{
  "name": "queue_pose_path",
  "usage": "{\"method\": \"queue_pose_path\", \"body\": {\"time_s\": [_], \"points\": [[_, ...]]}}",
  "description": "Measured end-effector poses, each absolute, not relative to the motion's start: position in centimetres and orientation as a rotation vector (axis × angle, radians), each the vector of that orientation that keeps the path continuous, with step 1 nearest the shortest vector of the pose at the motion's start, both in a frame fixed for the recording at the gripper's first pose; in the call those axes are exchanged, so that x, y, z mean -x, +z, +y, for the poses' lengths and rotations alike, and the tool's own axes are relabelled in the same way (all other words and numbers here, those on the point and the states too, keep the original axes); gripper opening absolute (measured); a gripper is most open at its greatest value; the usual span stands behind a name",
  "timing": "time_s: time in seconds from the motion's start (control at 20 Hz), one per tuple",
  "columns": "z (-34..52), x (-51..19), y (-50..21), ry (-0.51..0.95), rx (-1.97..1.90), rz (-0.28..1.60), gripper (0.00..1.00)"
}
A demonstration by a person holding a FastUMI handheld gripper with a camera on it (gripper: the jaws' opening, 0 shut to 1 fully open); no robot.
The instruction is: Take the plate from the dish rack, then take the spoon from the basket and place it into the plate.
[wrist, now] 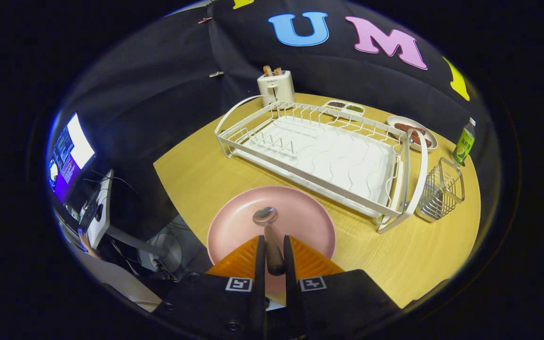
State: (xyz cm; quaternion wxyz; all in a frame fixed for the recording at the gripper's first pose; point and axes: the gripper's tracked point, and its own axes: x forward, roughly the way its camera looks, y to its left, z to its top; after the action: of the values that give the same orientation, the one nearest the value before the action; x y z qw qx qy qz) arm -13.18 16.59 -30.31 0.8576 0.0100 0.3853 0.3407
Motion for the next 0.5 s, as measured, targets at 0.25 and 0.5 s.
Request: {"method": "queue_pose_path", "body": {"time_s": [0.25,0.5], "points": [[15.4,13.3,-31.7,0.677,0.008,0.834,0.26],[15.1,13.1,-31.5,0.662,-0.019,0.837,0.31]]}}
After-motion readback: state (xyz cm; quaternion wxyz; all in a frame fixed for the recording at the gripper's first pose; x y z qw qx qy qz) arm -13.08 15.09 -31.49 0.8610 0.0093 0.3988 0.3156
